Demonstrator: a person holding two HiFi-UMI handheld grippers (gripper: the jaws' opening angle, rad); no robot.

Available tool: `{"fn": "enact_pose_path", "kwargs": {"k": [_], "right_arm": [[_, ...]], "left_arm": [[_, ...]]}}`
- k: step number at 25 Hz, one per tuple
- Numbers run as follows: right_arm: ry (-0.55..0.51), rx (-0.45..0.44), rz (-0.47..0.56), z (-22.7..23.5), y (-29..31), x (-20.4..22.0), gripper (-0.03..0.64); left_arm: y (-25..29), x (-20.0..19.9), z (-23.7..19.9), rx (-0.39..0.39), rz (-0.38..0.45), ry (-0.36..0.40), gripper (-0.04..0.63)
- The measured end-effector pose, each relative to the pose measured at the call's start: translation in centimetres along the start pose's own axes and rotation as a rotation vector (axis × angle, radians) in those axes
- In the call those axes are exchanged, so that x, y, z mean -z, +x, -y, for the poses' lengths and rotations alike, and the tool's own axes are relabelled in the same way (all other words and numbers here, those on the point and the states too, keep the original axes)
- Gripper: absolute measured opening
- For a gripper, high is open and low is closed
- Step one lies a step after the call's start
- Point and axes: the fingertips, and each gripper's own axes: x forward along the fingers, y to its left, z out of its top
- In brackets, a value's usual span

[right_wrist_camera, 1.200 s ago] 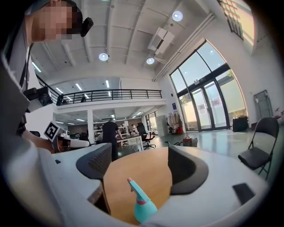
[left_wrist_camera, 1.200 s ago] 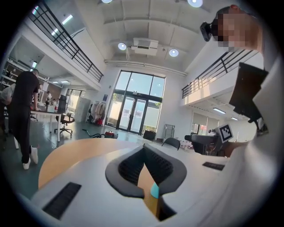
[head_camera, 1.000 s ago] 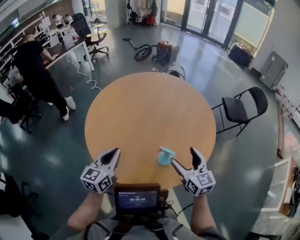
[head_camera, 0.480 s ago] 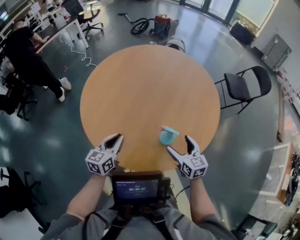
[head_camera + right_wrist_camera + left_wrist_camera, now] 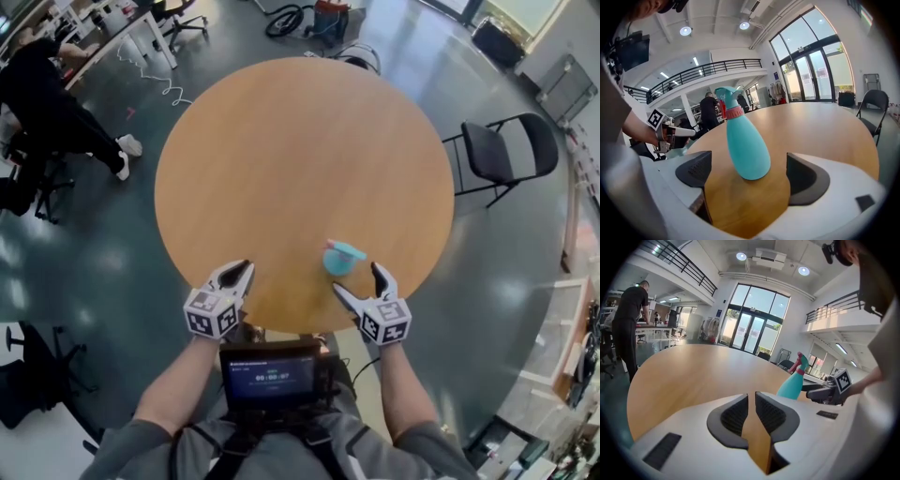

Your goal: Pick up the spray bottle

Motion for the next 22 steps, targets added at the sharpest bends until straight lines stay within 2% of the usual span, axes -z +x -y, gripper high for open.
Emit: {"fn": "enact_pose_path", "kwargs": {"k": [19, 22], "right_arm": [[-0.06, -0.009, 0.052, -1.9, 4.8, -2.3, 0.495], [-0.06, -0.019, 0.052, -2.2, 5.4, -2.4, 0.521]], "left_arm": [[1.3, 2.1, 1.2, 0.03, -0.08, -0.004, 0.052], [1.4, 1.9, 1.5, 0.036, -0.073, -0.002, 0.052]]}}
